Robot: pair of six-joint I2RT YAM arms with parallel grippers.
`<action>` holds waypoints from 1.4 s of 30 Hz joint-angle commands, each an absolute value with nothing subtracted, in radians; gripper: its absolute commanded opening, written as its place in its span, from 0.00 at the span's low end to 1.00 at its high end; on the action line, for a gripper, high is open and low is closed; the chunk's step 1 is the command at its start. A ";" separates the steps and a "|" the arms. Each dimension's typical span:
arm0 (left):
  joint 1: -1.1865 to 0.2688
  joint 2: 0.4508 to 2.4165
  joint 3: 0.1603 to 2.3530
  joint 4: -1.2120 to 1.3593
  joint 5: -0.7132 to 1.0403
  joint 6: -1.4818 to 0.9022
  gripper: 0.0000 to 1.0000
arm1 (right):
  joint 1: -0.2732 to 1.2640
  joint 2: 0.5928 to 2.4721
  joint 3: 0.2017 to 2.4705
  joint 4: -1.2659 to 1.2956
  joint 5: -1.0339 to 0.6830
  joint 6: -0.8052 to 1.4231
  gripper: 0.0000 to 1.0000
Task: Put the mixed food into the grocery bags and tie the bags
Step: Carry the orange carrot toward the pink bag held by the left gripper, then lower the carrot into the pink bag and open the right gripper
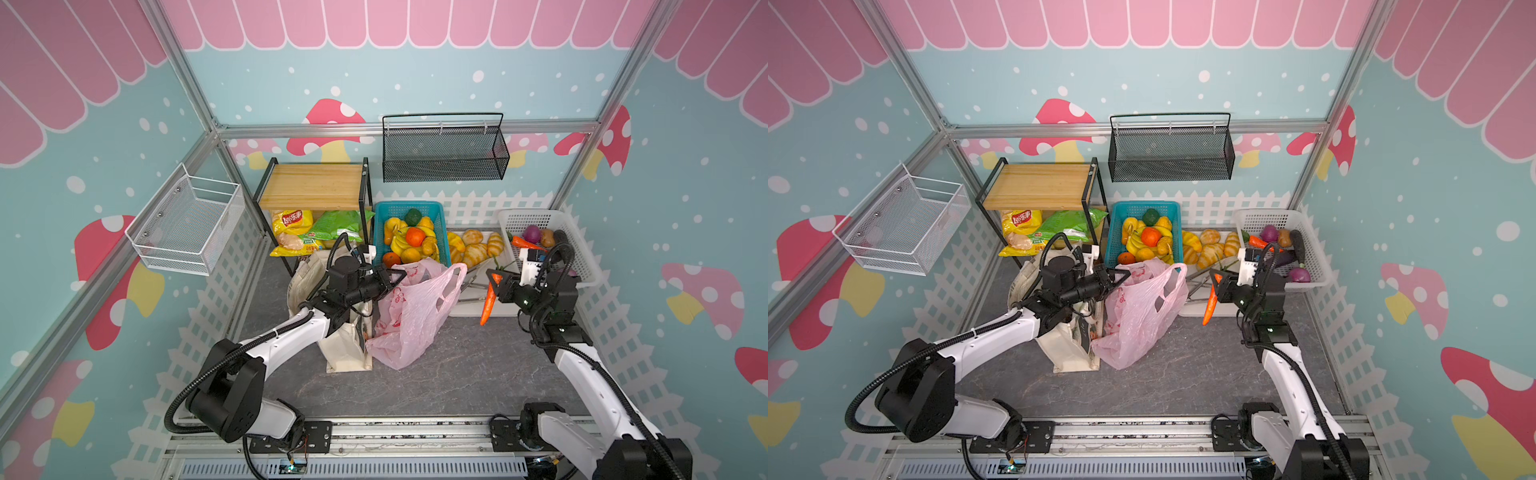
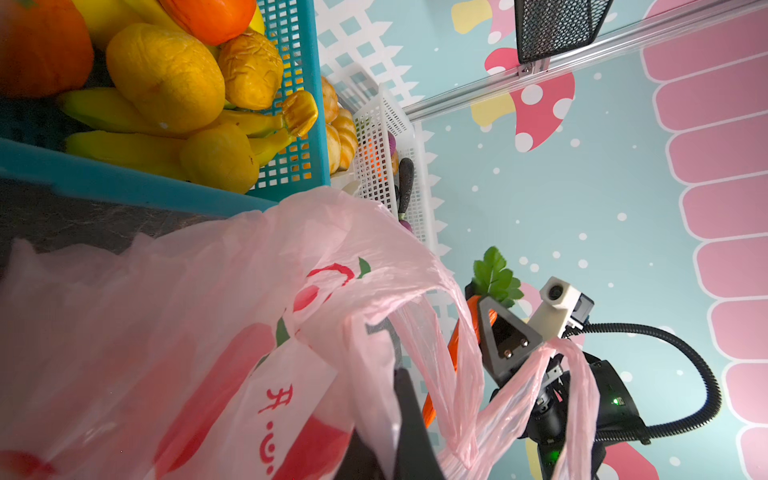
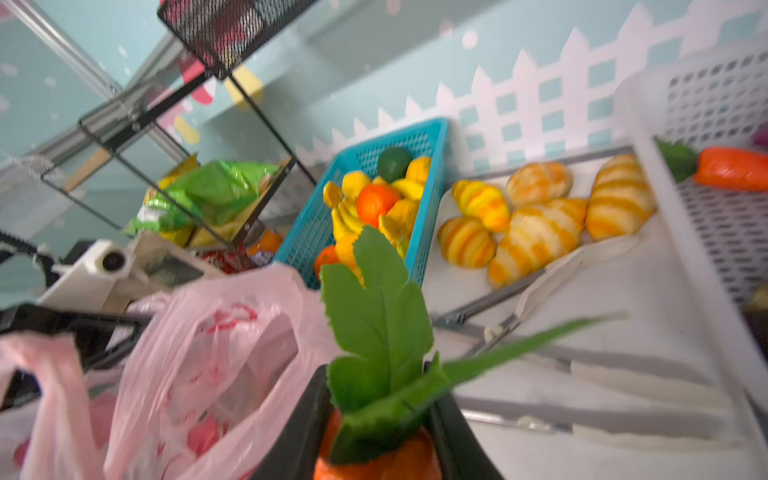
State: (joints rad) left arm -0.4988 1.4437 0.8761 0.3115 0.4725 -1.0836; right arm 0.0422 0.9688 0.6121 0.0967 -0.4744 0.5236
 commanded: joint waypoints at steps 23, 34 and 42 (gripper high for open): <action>-0.514 1.476 0.946 0.259 0.592 -1.029 0.00 | 0.334 1.241 0.621 0.625 -0.346 0.598 0.23; -0.528 1.485 0.956 0.259 0.605 -1.026 0.00 | 0.430 1.390 0.642 0.885 -0.012 0.653 0.21; -0.536 1.489 0.955 0.258 0.603 -1.023 0.00 | 0.460 1.453 0.640 1.034 0.102 0.678 0.20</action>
